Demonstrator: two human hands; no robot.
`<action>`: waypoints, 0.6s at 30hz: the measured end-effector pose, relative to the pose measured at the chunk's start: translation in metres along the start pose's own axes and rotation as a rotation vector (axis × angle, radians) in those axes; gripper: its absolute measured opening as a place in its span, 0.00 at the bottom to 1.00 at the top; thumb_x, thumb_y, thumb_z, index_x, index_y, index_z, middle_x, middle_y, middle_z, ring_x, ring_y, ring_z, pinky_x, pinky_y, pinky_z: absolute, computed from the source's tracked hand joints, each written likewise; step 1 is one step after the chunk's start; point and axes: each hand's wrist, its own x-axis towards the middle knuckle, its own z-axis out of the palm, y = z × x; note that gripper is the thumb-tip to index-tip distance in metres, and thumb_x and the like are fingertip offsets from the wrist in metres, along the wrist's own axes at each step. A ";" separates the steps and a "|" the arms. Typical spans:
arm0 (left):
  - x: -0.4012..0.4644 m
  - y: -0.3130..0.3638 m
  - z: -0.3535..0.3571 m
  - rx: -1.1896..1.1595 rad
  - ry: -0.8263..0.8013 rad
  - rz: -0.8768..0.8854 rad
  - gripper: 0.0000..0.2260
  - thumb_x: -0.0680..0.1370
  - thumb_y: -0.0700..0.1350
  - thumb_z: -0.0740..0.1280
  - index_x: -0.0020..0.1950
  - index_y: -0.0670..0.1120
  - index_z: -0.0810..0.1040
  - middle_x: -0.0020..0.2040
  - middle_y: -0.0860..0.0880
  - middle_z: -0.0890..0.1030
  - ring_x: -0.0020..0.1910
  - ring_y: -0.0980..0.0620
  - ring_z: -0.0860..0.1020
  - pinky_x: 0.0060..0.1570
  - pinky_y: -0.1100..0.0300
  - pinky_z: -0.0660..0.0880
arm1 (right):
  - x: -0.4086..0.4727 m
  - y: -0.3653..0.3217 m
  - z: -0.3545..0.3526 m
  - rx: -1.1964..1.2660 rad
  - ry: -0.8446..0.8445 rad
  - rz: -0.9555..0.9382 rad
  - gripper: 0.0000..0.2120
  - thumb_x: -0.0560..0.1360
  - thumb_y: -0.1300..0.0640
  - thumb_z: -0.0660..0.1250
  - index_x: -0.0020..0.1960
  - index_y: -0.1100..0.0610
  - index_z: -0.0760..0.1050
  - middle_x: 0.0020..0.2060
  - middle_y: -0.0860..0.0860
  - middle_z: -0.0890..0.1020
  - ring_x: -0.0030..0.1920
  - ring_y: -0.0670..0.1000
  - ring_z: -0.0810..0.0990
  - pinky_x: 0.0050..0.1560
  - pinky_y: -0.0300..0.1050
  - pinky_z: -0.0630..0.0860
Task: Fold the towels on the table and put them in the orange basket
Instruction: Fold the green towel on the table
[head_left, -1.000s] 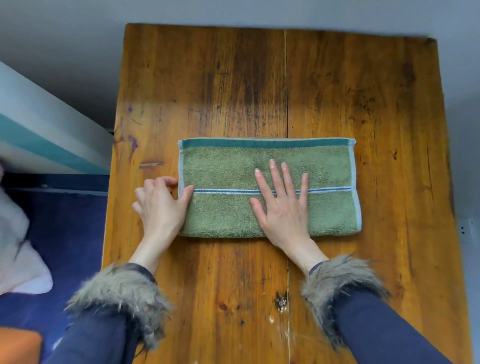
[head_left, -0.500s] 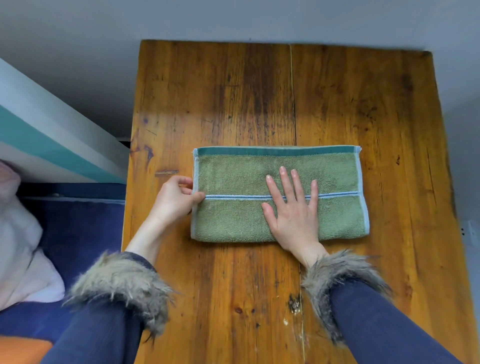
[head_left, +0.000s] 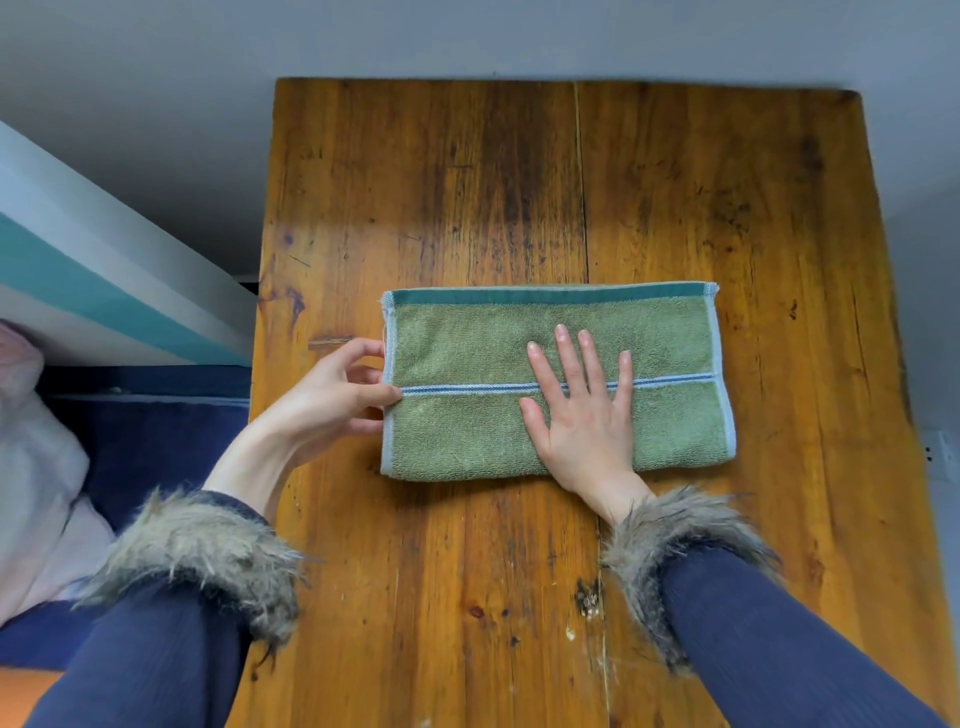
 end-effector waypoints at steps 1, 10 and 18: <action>-0.002 0.002 0.002 -0.010 0.001 0.012 0.13 0.75 0.31 0.64 0.56 0.45 0.74 0.53 0.40 0.74 0.55 0.43 0.79 0.47 0.50 0.80 | 0.000 -0.001 -0.001 -0.004 -0.016 0.003 0.28 0.78 0.41 0.47 0.75 0.49 0.51 0.75 0.53 0.56 0.75 0.55 0.55 0.71 0.64 0.44; -0.031 0.047 0.060 -0.029 0.032 0.111 0.14 0.72 0.30 0.68 0.50 0.47 0.72 0.50 0.41 0.74 0.47 0.47 0.77 0.53 0.43 0.76 | -0.005 0.024 -0.041 0.267 -0.141 -0.109 0.26 0.81 0.48 0.53 0.76 0.50 0.50 0.76 0.51 0.45 0.76 0.50 0.41 0.73 0.54 0.34; -0.014 0.087 0.195 0.115 0.117 0.177 0.14 0.73 0.30 0.65 0.52 0.47 0.70 0.40 0.47 0.71 0.36 0.51 0.76 0.35 0.59 0.79 | -0.059 0.137 -0.067 0.880 -0.004 0.331 0.11 0.78 0.64 0.61 0.57 0.60 0.78 0.46 0.53 0.82 0.46 0.50 0.81 0.52 0.43 0.77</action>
